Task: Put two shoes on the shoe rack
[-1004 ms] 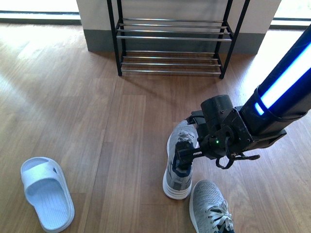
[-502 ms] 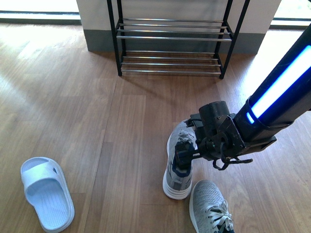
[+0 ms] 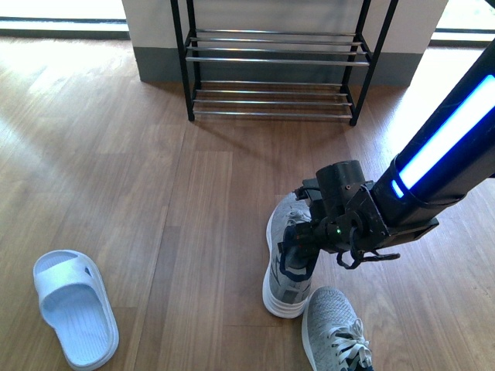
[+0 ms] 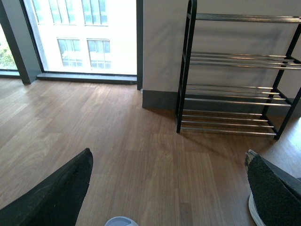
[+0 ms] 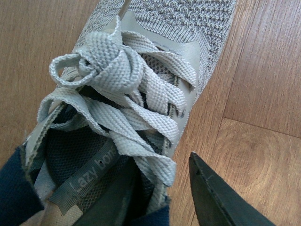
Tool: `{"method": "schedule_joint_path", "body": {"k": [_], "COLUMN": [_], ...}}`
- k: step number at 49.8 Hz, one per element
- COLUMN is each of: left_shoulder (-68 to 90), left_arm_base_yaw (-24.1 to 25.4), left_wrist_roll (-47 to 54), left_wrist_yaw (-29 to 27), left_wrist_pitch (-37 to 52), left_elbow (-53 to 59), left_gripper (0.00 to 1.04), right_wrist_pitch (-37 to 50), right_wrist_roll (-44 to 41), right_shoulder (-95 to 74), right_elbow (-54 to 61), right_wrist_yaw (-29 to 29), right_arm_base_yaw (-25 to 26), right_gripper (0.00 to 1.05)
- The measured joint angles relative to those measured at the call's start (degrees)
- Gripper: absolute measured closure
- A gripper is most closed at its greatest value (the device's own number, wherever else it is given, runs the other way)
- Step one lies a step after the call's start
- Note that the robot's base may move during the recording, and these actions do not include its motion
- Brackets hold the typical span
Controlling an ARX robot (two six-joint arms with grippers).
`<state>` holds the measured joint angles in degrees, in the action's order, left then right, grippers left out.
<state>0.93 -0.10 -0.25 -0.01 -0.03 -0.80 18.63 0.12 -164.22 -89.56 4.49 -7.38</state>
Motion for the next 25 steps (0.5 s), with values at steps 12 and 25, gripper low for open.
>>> {"method": "schedule_joint_path", "body": {"k": [12, 25], "left_shoulder": [0.0, 0.0], "left_arm_base_yaw": [0.0, 0.0], "left_wrist_roll": [0.0, 0.0], "left_wrist_yaw": [0.0, 0.0], "left_wrist_pitch": [0.0, 0.0], "left_elbow": [0.0, 0.0], "left_gripper": [0.09, 0.09], "right_wrist_pitch": [0.0, 0.0], "right_wrist_roll": [0.9, 1.7], "right_shoulder": [0.0, 0.0], "right_elbow": [0.2, 0.3], "right_wrist_yaw": [-0.2, -0.2], "right_arm_base_yaw": [0.0, -0.1], "right_gripper": [1.03, 1.03]}}
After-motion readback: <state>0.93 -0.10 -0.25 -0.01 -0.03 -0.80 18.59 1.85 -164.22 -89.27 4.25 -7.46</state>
